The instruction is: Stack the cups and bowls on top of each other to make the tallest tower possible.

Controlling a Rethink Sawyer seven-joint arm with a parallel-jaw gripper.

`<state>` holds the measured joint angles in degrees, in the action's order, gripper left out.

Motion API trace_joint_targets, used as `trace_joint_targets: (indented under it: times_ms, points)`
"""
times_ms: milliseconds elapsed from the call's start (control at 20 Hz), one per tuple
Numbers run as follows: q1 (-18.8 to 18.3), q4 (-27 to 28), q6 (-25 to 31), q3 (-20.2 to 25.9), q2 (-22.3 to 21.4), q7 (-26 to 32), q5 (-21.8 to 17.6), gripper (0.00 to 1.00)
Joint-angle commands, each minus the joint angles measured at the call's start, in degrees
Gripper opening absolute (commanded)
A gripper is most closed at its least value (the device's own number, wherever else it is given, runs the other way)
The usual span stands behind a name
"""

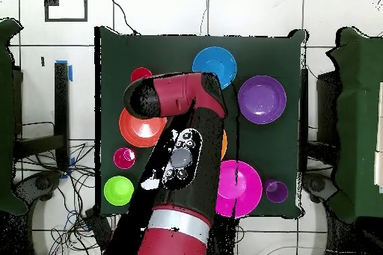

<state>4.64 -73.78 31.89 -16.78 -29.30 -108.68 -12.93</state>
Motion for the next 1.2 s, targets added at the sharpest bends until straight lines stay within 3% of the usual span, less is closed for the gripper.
trace_joint_targets:
  times_ms: [50,600,1200]
  points:
    - [2.6,-6.9,1.6,2.3,3.3,-6.7,-1.4,1.0]
    - [5.9,-13.4,0.3,0.0,4.2,-12.6,1.4,1.0]
    - [7.4,-17.4,-9.1,-0.6,9.5,-16.1,1.7,1.0]
